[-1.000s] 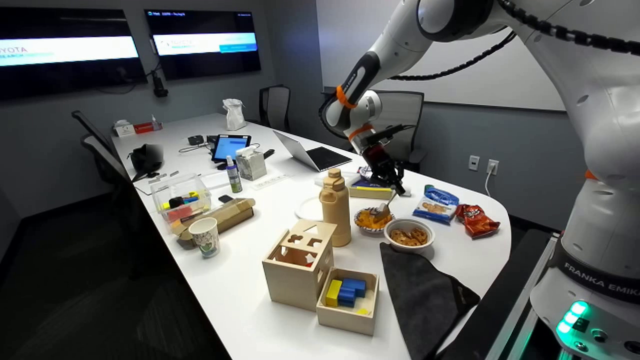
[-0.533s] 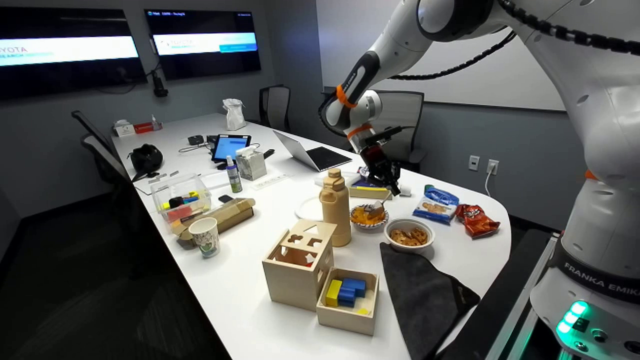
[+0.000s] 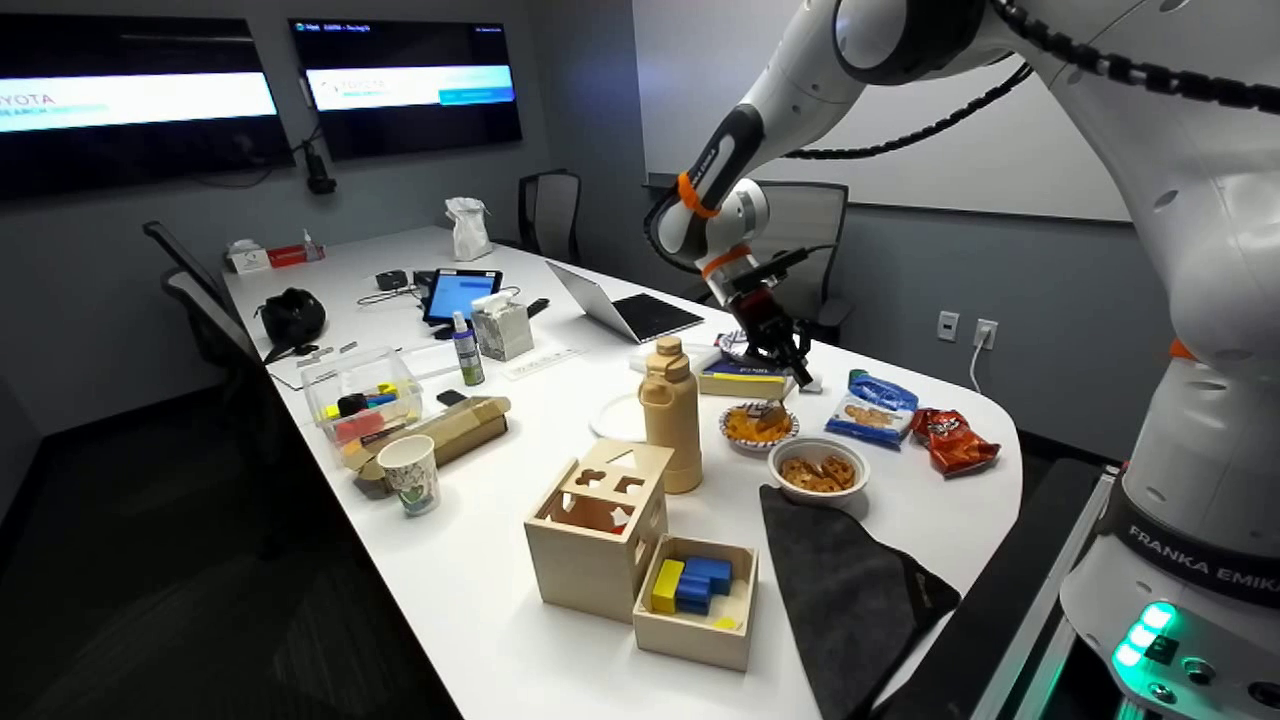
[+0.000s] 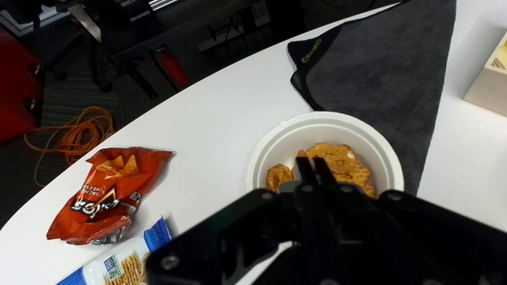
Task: Use the spoon to stir the contents of the small plate
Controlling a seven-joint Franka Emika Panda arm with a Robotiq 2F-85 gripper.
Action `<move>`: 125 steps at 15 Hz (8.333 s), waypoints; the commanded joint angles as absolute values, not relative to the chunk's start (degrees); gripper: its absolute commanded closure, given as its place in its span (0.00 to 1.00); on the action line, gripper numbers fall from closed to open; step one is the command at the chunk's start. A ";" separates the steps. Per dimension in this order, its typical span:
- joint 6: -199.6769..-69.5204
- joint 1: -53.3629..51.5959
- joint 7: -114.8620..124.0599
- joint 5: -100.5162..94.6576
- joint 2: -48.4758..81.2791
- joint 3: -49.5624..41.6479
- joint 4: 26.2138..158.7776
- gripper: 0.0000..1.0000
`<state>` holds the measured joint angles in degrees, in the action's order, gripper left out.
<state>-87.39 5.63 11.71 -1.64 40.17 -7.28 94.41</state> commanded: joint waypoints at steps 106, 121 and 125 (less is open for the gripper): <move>-101.55 17.28 -15.17 15.31 34.43 -5.00 111.18 0.99; -107.56 17.23 -12.57 23.10 33.42 -5.23 117.47 0.65; -107.42 17.36 -11.55 23.26 34.10 -5.27 117.37 0.34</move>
